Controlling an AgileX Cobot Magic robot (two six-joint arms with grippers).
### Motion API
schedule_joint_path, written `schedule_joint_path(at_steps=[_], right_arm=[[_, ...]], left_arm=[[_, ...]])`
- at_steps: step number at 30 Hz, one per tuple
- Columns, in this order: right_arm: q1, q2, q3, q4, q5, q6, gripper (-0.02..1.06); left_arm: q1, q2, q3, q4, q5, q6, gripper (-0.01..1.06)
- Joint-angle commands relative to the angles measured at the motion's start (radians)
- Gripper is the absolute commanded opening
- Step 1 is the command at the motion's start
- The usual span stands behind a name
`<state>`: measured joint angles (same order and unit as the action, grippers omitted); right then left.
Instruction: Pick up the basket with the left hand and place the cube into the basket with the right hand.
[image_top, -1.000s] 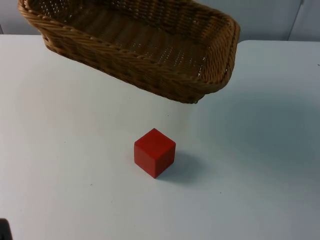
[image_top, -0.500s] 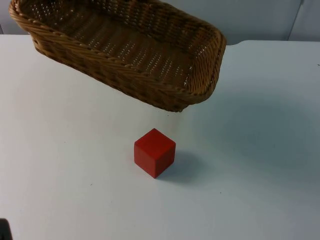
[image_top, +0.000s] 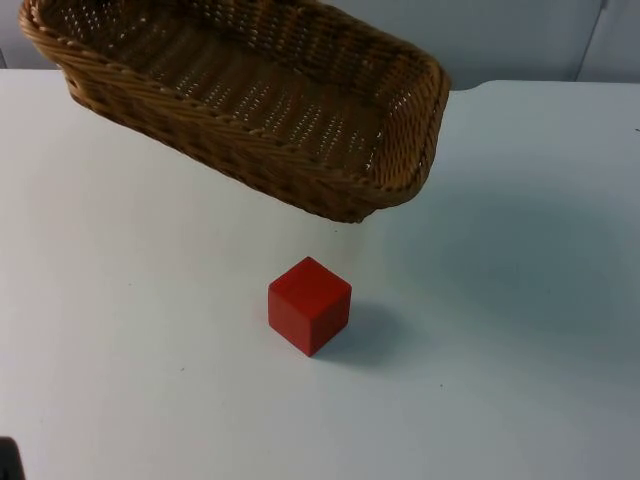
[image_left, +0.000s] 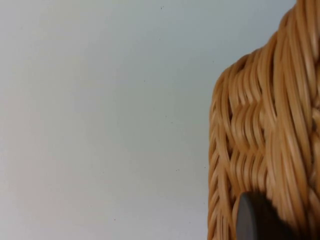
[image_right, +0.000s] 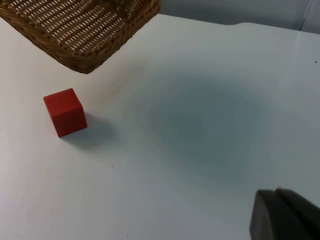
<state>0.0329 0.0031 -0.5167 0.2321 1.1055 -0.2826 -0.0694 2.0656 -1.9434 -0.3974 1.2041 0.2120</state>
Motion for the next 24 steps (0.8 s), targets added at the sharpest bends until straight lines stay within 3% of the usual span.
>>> schedule_joint_path(at_steps=[1,24], right_arm=[[-0.002,-0.003,0.003,0.004,-0.002,-0.005,0.0],[-0.002,-0.003,0.003,0.002,-0.002,-0.005,0.0]], left_arm=[[-0.002,-0.017,-0.01,-0.034,-0.009,-0.002,0.0],[-0.002,-0.017,-0.01,-0.034,-0.009,-0.002,0.0]])
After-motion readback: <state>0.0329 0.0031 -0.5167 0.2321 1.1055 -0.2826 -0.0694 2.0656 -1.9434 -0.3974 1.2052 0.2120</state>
